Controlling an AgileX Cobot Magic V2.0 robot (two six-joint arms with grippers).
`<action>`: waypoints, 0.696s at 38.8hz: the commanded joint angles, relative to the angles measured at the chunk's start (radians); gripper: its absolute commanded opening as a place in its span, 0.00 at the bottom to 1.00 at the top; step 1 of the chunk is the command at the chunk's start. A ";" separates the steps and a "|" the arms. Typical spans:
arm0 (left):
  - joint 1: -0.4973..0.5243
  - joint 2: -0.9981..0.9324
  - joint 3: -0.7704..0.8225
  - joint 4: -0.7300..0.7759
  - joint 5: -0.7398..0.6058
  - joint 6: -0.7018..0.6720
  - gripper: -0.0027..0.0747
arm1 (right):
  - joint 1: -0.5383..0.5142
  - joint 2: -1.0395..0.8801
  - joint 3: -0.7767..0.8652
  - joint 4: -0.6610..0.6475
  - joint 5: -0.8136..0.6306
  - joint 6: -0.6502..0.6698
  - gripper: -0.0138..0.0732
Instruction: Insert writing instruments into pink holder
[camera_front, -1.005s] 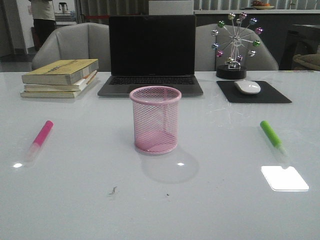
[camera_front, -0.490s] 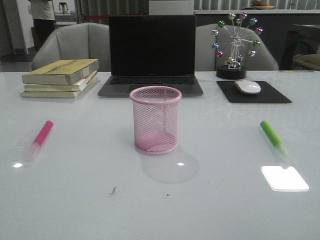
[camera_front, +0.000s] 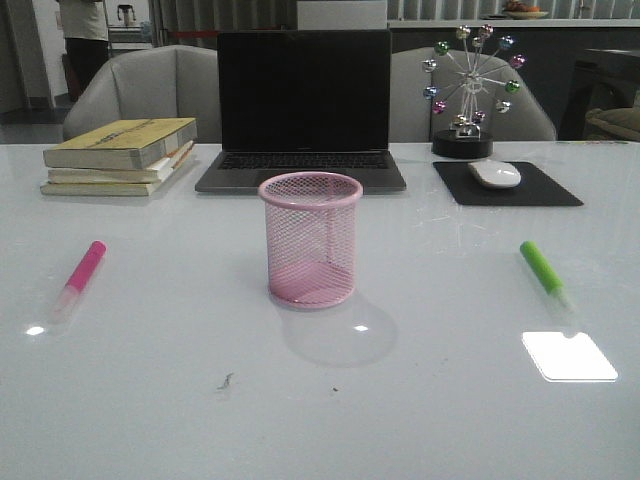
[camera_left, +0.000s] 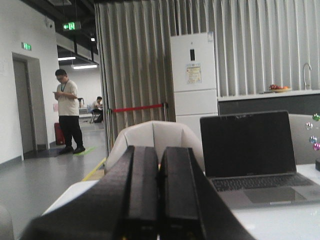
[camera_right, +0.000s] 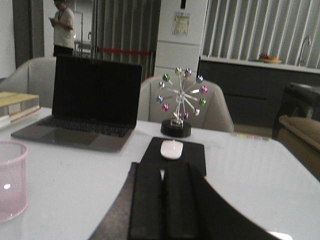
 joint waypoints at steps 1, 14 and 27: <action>-0.001 -0.020 -0.055 -0.008 -0.098 -0.028 0.16 | -0.002 -0.020 -0.048 -0.002 -0.120 -0.008 0.19; -0.001 0.074 -0.311 0.035 0.152 -0.035 0.16 | -0.002 0.081 -0.408 -0.002 0.283 -0.008 0.19; -0.001 0.462 -0.495 0.013 0.234 -0.035 0.17 | -0.002 0.533 -0.577 -0.002 0.341 -0.008 0.19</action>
